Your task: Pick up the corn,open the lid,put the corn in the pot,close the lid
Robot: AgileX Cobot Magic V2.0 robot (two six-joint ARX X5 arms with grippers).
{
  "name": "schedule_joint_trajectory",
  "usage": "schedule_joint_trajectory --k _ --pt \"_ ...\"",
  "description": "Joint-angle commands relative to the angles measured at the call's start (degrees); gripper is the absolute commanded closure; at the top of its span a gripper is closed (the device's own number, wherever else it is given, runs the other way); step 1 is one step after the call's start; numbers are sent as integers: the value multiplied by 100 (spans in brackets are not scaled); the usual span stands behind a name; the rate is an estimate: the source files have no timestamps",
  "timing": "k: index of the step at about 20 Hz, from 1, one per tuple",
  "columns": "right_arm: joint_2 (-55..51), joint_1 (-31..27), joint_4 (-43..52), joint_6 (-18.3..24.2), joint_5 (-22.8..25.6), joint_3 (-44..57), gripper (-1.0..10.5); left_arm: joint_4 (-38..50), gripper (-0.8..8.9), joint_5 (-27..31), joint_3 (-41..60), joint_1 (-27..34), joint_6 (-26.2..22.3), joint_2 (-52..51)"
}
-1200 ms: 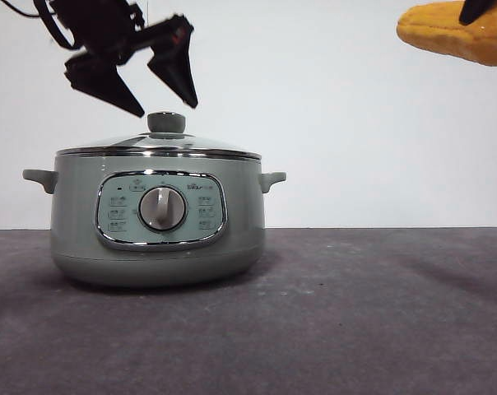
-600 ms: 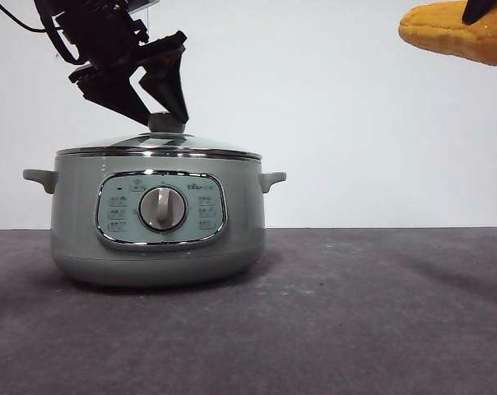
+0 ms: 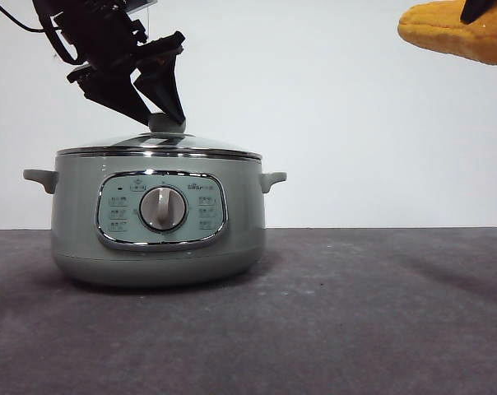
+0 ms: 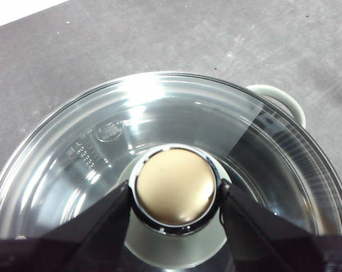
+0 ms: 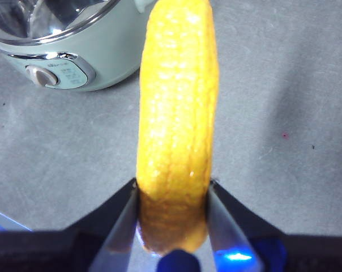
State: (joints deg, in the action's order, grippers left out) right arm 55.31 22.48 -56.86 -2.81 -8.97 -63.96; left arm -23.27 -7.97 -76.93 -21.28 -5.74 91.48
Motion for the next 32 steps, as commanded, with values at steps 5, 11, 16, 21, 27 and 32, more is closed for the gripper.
schedule_joint_trajectory --k 5,11,16,21,27,32 --pt "-9 7 313 -46 -9 -4 958 267 820 -144 -11 39 168 -363" --pt "-7 7 772 -52 -236 -4 958 308 820 -149 -13 160 319 -1115" --pt "304 7 1650 -323 -837 -37 959 13 820 -275 -13 584 466 -2234" --pt "1484 227 1786 -321 -977 -876 959 -964 820 -382 -9 1287 411 -3449" --pt "3534 931 1687 -297 -975 -2887 959 -1805 820 -573 57 1751 400 -4463" --pt "5307 1349 1403 -195 -944 -4566 959 -2347 820 -544 70 1773 404 -5156"
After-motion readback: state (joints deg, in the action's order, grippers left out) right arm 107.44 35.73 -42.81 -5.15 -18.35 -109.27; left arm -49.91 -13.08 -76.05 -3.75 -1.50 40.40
